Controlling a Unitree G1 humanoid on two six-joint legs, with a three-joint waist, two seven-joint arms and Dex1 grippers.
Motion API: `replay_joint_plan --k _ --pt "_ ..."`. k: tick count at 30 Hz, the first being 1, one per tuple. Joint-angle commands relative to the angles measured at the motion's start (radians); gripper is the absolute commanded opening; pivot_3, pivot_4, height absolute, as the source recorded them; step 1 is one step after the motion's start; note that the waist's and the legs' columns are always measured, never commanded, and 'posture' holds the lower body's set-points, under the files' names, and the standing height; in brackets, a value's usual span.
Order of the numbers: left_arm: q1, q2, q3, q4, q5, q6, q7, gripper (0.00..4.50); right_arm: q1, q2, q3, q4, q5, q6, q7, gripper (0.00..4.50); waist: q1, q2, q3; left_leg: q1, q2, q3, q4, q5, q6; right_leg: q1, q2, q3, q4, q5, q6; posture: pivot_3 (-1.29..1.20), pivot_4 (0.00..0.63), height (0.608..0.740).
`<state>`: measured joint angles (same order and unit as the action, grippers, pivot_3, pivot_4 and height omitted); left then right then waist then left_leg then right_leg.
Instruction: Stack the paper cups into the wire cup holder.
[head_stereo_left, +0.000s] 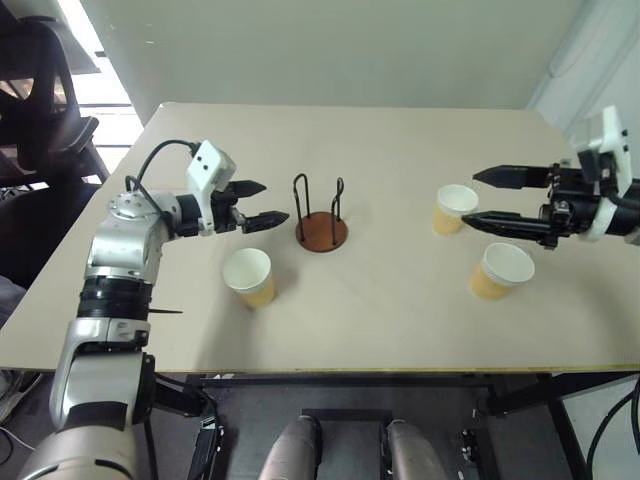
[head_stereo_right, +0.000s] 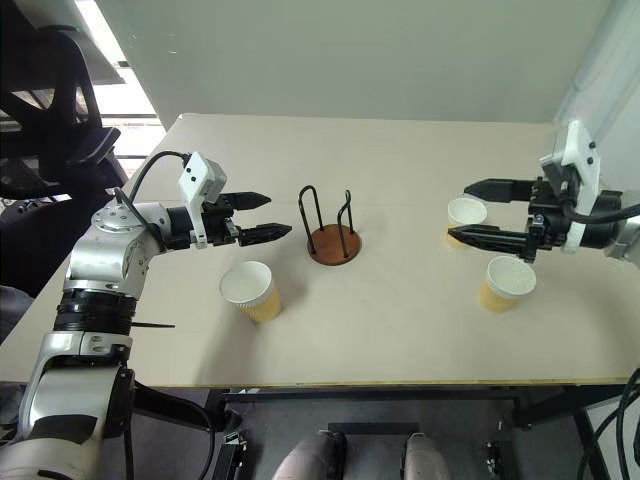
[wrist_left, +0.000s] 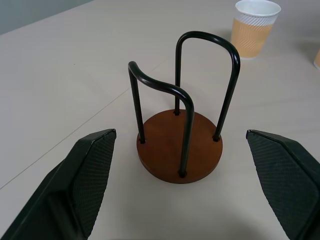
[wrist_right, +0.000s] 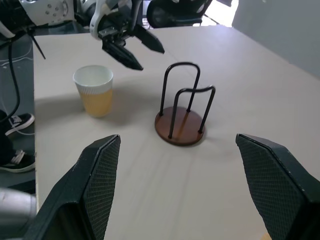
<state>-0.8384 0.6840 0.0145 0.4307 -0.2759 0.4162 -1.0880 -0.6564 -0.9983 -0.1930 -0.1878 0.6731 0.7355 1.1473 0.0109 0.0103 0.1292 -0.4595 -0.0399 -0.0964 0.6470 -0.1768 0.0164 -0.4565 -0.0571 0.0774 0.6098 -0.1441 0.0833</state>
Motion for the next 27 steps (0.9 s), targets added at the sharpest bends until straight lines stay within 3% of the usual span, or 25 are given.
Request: replay_joint_plan --k 1,16,27 --pt "-0.006 0.016 0.016 -0.041 -0.004 -0.002 -0.002 4.50 -0.029 -0.011 -0.028 0.001 0.013 -0.011 -0.004 3.74 0.000 0.000 0.000 0.000 0.000 0.000 0.000 0.000 0.000 0.000 0.000 0.000 0.000 0.000 0.000 0.00 0.150 0.740" --pt "0.002 0.008 0.011 -0.034 0.003 -0.018 0.007 4.50 -0.008 -0.017 -0.016 0.003 -0.003 -0.023 0.003 3.74 0.000 0.000 0.000 0.000 0.000 0.000 0.000 0.000 0.000 0.000 0.000 0.000 0.000 0.000 0.000 0.00 0.150 0.740" --pt "-0.022 -0.054 -0.014 0.014 0.026 -0.047 0.047 4.50 -0.001 -0.021 -0.025 -0.008 0.002 -0.016 -0.001 3.74 0.001 0.000 0.000 0.000 0.000 0.000 0.000 0.000 0.000 0.000 0.000 0.000 0.000 0.000 0.000 0.00 0.150 0.740"
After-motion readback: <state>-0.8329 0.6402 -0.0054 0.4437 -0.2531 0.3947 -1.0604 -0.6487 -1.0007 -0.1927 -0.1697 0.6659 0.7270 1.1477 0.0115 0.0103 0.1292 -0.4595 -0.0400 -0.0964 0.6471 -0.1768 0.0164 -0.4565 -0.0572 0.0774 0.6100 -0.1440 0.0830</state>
